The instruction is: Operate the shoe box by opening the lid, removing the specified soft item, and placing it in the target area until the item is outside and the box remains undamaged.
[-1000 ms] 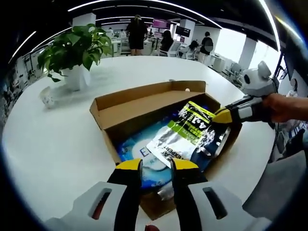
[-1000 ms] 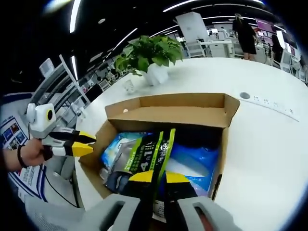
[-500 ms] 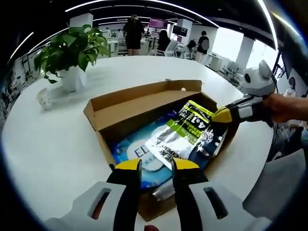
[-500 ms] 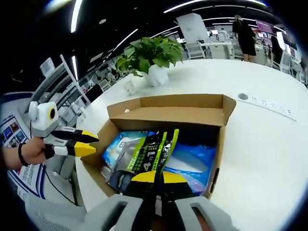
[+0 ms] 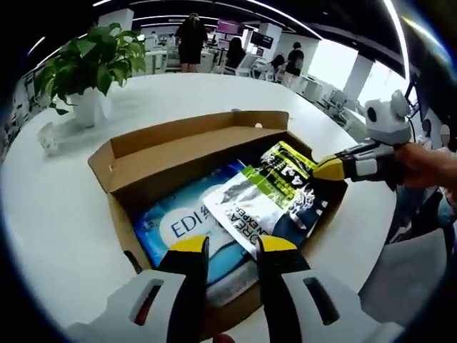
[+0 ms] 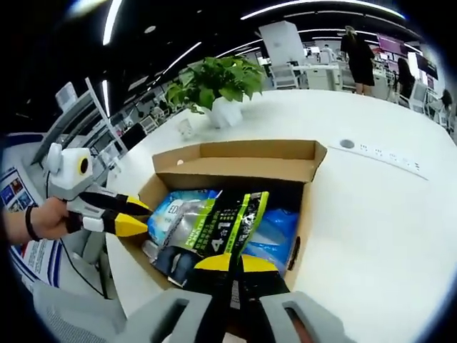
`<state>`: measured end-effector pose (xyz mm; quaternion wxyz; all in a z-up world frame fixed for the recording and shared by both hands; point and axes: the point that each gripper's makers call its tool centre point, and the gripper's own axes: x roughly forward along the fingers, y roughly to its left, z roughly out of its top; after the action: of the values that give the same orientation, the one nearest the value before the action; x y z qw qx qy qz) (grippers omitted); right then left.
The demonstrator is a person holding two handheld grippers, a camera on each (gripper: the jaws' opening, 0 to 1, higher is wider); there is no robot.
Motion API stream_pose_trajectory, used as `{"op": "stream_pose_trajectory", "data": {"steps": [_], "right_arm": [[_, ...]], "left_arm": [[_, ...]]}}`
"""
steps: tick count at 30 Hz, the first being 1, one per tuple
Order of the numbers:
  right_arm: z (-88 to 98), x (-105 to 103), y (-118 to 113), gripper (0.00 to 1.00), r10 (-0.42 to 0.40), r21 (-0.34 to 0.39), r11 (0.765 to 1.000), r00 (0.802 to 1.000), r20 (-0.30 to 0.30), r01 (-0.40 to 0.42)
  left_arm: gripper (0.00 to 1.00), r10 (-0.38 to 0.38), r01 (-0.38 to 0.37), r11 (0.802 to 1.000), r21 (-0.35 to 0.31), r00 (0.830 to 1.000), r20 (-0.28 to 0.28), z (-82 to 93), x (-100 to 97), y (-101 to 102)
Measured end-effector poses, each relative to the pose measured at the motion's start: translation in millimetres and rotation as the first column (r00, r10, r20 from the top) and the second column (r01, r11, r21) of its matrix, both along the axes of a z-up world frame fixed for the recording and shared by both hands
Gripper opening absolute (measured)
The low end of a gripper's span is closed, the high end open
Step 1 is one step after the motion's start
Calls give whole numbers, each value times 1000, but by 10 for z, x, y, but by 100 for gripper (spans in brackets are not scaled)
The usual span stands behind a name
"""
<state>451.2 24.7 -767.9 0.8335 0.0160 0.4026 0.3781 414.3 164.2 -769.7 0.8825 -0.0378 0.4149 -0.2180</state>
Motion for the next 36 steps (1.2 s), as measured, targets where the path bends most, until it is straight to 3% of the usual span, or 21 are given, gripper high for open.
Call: {"op": "stream_pose_trajectory", "data": {"steps": [7,11,16,19,28,29,33,34,36], "right_arm": [[-33,-16,-20,0,-3,-2,1000,1000,-6,3],[-32,-15,-20,0,-2,1,1000,1000,-8,2],[-43,5,-25,0,2,3,1000,1000,-9,-2],[-65,55,-33,0,-2,4,1000,1000,-9,2],[-104,66,-31,0,-11,10,1000,1000,-18,12],[-112,60,-28,0,-14,9,1000,1000,-19,14],[-125,63,-34,0,-25,9,1000,1000,-19,25],[-128,63,-36,0,-25,8,1000,999,-19,25],[-135,51,-34,0,-20,5,1000,1000,-20,20]], "left_arm": [[26,-8,7,1000,-15,997,-76,-149,-31,-56],[25,19,-34,994,-101,989,-147,-203,-63,-120],[23,17,-36,993,-112,987,-161,-234,-48,-137],[21,52,-92,976,-197,979,-196,-219,-53,-199],[13,42,-92,972,-216,974,-222,-234,-59,-223],[11,57,-113,964,-243,972,-228,-217,-45,-241],[1,89,-146,958,-248,970,-226,-216,-13,-181],[1,116,-185,939,-289,963,-242,-189,8,-207],[0,111,-181,940,-289,964,-241,-196,5,-179]]}}
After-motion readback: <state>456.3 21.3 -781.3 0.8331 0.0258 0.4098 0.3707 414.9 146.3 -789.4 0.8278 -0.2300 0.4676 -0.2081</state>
